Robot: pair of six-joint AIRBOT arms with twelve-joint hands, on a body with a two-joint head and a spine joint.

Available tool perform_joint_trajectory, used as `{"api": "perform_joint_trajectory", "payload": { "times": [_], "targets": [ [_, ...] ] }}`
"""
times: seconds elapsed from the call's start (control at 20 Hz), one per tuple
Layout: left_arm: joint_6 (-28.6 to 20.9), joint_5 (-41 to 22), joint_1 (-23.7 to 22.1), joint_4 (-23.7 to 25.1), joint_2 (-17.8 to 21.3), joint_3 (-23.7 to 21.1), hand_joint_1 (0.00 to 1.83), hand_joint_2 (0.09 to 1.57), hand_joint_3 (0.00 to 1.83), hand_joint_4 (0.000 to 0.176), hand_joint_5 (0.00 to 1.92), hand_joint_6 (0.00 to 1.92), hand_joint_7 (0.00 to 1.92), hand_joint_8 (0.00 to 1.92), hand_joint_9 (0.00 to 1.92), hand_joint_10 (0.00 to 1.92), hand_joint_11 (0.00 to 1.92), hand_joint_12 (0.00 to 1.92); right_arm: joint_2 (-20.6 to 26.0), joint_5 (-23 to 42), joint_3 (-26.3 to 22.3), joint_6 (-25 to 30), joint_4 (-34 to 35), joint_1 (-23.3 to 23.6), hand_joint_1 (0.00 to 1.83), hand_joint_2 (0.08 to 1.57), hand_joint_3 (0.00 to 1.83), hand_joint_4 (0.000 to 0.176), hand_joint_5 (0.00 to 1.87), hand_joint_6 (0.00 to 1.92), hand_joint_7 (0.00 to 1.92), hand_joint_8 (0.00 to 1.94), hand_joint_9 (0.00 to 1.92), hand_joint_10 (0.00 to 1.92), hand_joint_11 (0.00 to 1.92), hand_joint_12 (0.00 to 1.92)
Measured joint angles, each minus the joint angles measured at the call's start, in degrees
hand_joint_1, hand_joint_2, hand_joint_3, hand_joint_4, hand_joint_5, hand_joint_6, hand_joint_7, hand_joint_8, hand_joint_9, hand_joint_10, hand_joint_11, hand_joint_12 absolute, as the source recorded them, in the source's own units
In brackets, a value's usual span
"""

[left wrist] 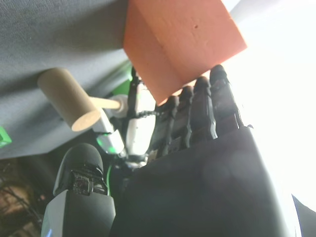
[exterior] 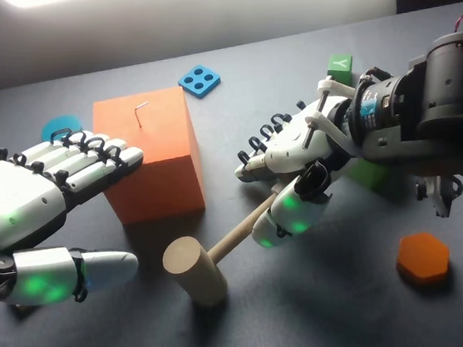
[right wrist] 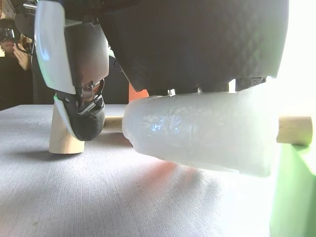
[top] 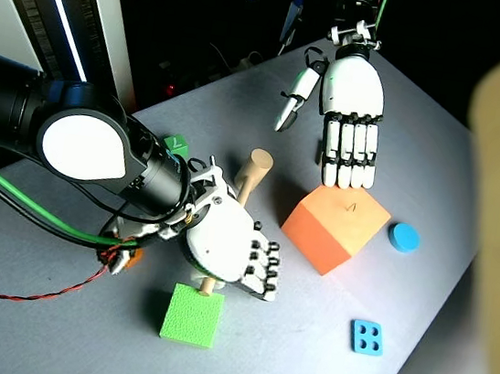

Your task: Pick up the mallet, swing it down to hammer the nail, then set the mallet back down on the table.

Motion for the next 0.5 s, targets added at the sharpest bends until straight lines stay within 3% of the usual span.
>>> {"api": "perform_joint_trajectory", "payload": {
  "times": [0.5],
  "targets": [
    [-0.1,0.0,0.0,0.0,0.0,0.0,0.00,1.20,0.00,0.000,0.00,0.00,0.00,0.00,0.00,0.00,0.00,0.00,1.0,0.2,-0.9,-0.2,0.0,0.0,0.00,1.19,0.02,0.000,0.00,0.00,0.00,0.00,0.00,0.00,0.00,0.00]
  ]
}}
